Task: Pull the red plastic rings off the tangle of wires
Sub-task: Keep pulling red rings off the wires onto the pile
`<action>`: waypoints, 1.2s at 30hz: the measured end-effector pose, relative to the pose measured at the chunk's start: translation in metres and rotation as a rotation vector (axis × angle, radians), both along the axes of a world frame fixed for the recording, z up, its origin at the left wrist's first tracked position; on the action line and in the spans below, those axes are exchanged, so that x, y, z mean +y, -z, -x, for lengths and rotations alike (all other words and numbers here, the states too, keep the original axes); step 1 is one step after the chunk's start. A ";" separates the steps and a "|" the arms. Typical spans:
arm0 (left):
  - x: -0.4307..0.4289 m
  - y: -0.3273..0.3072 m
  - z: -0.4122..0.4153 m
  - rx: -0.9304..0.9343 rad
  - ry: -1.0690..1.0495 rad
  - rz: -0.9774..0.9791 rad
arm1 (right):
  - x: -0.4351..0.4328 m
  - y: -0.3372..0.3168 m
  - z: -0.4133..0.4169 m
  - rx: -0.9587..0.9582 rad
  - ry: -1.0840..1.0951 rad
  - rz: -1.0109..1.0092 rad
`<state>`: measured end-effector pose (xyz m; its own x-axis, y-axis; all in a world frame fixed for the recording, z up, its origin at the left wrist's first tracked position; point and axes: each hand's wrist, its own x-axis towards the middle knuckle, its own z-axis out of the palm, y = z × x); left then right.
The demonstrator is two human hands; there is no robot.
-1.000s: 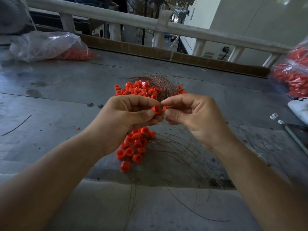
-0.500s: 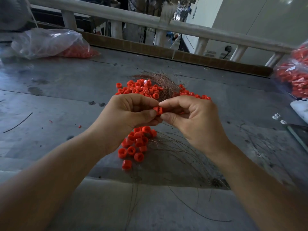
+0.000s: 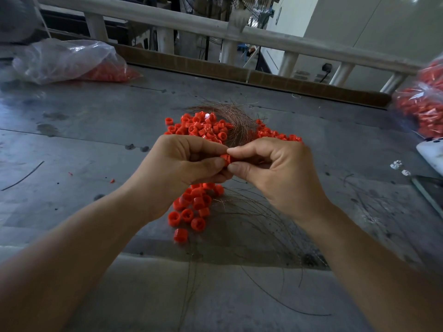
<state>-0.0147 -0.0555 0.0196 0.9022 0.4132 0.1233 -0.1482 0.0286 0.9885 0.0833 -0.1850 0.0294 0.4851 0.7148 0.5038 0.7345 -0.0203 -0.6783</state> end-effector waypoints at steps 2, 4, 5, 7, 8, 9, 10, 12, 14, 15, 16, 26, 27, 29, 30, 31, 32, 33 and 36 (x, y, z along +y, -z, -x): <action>0.000 0.000 0.000 -0.003 0.008 -0.001 | 0.000 0.000 0.000 -0.021 0.004 0.001; 0.000 0.000 0.001 -0.005 0.014 -0.001 | 0.001 0.000 0.000 -0.069 0.005 0.005; 0.001 0.000 0.001 -0.007 0.016 -0.004 | 0.001 -0.001 0.000 -0.086 0.005 0.008; 0.001 0.000 0.002 -0.008 0.016 -0.035 | 0.001 -0.002 0.000 -0.109 0.000 0.009; 0.000 -0.001 0.002 -0.006 0.017 -0.051 | 0.001 -0.003 0.000 -0.129 -0.007 0.009; 0.000 0.000 0.002 -0.004 0.018 -0.056 | 0.000 -0.002 0.001 -0.151 -0.011 0.008; -0.001 0.000 0.002 -0.004 0.020 -0.055 | 0.000 -0.002 0.001 -0.157 -0.013 0.006; -0.002 0.000 0.002 -0.012 0.016 -0.053 | -0.001 -0.002 0.001 -0.095 -0.014 0.004; -0.003 0.000 0.003 -0.018 0.013 -0.048 | -0.001 -0.001 0.001 0.006 -0.024 -0.005; -0.002 0.000 0.003 -0.019 0.014 -0.043 | -0.001 -0.001 0.001 0.027 -0.028 -0.012; -0.002 -0.001 0.004 -0.018 0.017 -0.033 | -0.001 -0.001 0.001 0.021 -0.030 -0.019; -0.002 -0.003 0.005 -0.028 0.116 0.072 | 0.000 -0.003 -0.002 0.006 -0.093 -0.066; -0.001 -0.003 0.005 -0.029 0.136 0.076 | 0.000 -0.003 -0.002 0.039 -0.102 -0.064; 0.000 -0.005 0.006 -0.024 0.182 0.088 | 0.000 -0.004 -0.002 0.111 -0.142 -0.049; 0.001 -0.005 0.006 -0.019 0.210 0.093 | 0.000 -0.005 -0.003 0.127 -0.169 -0.023; 0.002 -0.005 0.007 -0.014 0.238 0.097 | -0.001 -0.005 -0.004 0.116 -0.196 0.021; 0.003 -0.006 0.008 -0.008 0.263 0.103 | -0.001 -0.007 -0.004 0.086 -0.222 0.073; 0.003 -0.006 0.009 -0.001 0.281 0.111 | -0.002 -0.008 -0.004 0.057 -0.243 0.118; 0.003 -0.006 0.010 0.018 0.310 0.124 | -0.003 -0.011 -0.005 0.037 -0.275 0.176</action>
